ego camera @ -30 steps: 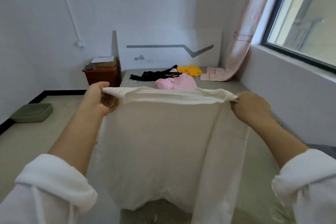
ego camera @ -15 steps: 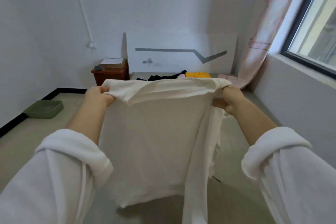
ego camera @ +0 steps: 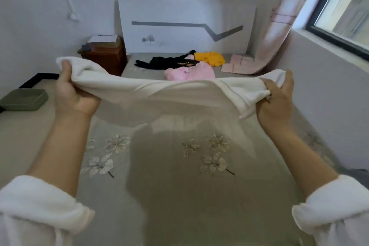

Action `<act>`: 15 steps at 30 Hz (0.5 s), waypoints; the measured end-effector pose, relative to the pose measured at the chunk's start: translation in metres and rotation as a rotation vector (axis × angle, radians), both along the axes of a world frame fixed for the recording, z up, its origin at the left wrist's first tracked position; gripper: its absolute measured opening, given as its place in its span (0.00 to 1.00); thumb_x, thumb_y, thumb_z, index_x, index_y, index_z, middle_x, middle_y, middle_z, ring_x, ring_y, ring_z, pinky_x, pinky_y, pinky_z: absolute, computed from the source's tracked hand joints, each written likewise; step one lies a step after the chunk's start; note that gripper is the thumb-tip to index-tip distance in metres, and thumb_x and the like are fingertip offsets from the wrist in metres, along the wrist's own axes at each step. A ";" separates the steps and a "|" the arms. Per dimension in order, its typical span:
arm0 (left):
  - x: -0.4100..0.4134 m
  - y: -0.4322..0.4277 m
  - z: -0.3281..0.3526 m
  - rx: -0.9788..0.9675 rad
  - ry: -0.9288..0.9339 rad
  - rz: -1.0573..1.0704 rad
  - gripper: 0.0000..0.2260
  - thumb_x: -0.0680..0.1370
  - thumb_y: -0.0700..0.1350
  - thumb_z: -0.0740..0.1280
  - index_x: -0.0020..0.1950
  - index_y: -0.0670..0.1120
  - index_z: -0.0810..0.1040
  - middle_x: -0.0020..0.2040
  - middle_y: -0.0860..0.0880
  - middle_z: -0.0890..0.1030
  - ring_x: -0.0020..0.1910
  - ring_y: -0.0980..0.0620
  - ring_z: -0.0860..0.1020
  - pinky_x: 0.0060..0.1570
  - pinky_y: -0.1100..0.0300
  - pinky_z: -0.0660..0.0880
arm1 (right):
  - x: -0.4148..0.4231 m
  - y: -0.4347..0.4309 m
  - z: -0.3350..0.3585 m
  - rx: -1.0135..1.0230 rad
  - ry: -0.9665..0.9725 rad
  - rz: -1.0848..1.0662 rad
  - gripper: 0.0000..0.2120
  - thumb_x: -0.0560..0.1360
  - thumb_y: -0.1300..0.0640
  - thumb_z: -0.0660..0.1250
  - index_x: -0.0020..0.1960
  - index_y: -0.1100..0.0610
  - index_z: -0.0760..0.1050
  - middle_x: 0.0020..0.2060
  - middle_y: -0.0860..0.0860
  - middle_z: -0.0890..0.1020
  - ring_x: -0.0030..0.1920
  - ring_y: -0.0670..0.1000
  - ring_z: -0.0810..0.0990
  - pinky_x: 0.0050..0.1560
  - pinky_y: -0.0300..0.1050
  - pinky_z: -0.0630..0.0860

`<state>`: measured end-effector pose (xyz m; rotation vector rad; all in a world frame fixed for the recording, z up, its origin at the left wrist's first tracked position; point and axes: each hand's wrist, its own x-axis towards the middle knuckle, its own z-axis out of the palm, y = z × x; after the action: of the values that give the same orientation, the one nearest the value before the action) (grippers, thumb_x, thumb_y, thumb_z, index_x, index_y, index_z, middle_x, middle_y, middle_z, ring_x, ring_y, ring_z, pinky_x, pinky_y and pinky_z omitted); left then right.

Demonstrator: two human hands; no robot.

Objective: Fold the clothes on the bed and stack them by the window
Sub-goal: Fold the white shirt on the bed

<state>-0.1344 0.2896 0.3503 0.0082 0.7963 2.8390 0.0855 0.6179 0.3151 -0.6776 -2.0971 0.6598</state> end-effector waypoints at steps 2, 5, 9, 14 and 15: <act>0.019 -0.014 -0.053 -0.108 -0.104 0.015 0.16 0.80 0.51 0.61 0.59 0.42 0.78 0.51 0.45 0.83 0.53 0.49 0.81 0.50 0.50 0.77 | 0.020 -0.006 -0.040 0.014 -0.141 0.024 0.14 0.76 0.67 0.61 0.59 0.59 0.78 0.77 0.62 0.51 0.76 0.61 0.55 0.71 0.45 0.58; 0.056 -0.035 -0.135 -0.200 -0.300 -0.026 0.21 0.81 0.51 0.58 0.70 0.42 0.70 0.63 0.42 0.78 0.60 0.46 0.77 0.55 0.49 0.75 | 0.051 -0.021 -0.103 -0.028 -0.354 0.038 0.14 0.77 0.63 0.63 0.60 0.56 0.78 0.78 0.56 0.47 0.76 0.59 0.55 0.68 0.49 0.61; 0.112 -0.061 -0.237 -0.399 -0.668 -0.062 0.21 0.83 0.50 0.52 0.73 0.41 0.63 0.71 0.40 0.69 0.68 0.42 0.69 0.67 0.47 0.65 | 0.089 -0.050 -0.187 -0.147 -0.592 0.059 0.14 0.77 0.62 0.62 0.59 0.53 0.80 0.78 0.54 0.49 0.76 0.58 0.54 0.68 0.53 0.64; 0.162 -0.095 -0.302 -0.601 -0.991 -0.078 0.18 0.83 0.45 0.56 0.73 0.43 0.65 0.72 0.42 0.69 0.70 0.45 0.68 0.68 0.49 0.65 | 0.132 -0.077 -0.264 -0.099 -1.136 0.199 0.20 0.81 0.59 0.55 0.70 0.48 0.71 0.78 0.58 0.50 0.77 0.61 0.42 0.75 0.48 0.48; 0.169 -0.099 -0.310 -0.635 -1.016 -0.085 0.18 0.83 0.44 0.56 0.73 0.42 0.65 0.72 0.42 0.69 0.70 0.45 0.68 0.68 0.49 0.65 | 0.142 -0.083 -0.275 -0.083 -1.220 0.225 0.20 0.81 0.58 0.55 0.71 0.47 0.69 0.78 0.58 0.49 0.77 0.61 0.41 0.76 0.49 0.46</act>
<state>0.0346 0.1904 0.0403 -1.2922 1.2587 1.9297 0.2271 0.5347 0.0401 -1.0575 -3.3095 0.4797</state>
